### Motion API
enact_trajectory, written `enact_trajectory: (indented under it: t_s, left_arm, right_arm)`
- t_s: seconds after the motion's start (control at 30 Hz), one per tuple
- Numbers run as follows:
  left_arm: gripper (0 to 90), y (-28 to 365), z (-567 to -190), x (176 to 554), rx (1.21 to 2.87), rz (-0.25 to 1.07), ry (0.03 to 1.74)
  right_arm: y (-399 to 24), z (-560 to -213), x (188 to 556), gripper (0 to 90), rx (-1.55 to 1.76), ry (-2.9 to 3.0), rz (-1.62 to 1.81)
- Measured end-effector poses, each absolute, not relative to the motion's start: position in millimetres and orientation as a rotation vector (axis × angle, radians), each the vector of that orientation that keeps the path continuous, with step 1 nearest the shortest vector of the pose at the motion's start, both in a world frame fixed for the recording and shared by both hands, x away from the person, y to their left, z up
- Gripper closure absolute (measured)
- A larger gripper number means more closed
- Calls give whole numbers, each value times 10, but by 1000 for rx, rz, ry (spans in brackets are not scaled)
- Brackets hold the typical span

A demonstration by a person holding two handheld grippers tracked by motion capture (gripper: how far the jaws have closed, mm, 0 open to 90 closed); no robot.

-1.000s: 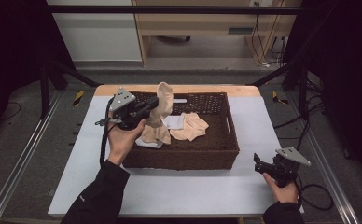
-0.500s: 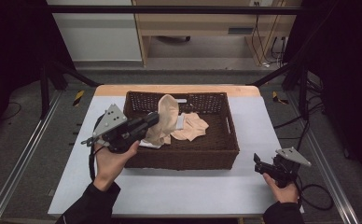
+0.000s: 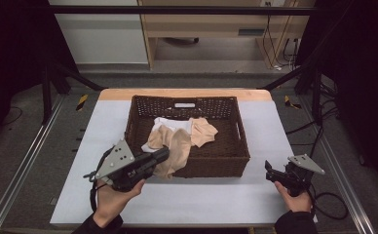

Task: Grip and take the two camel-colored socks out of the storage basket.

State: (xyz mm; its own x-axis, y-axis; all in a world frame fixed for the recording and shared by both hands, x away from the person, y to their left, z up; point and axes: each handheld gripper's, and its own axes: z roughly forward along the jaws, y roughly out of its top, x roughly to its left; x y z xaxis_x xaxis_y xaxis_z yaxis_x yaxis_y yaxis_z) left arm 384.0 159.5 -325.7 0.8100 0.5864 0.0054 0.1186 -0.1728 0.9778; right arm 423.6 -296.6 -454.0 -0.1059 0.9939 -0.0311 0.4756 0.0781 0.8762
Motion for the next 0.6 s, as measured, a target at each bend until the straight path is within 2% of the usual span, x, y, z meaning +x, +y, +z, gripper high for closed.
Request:
enact_trajectory:
  t_s: [0.4, 0.6]
  left_arm:
    - [868, 1530, -3744, 3635, 1840, 361, 548]
    - [868, 1531, -4039, 3673, 1914, 332, 602]
  right_arm:
    - [-2971, -4538, 4227, 41, 1479, 1667, 960]
    - [-2965, -4543, 4224, 41, 1478, 1672, 955]
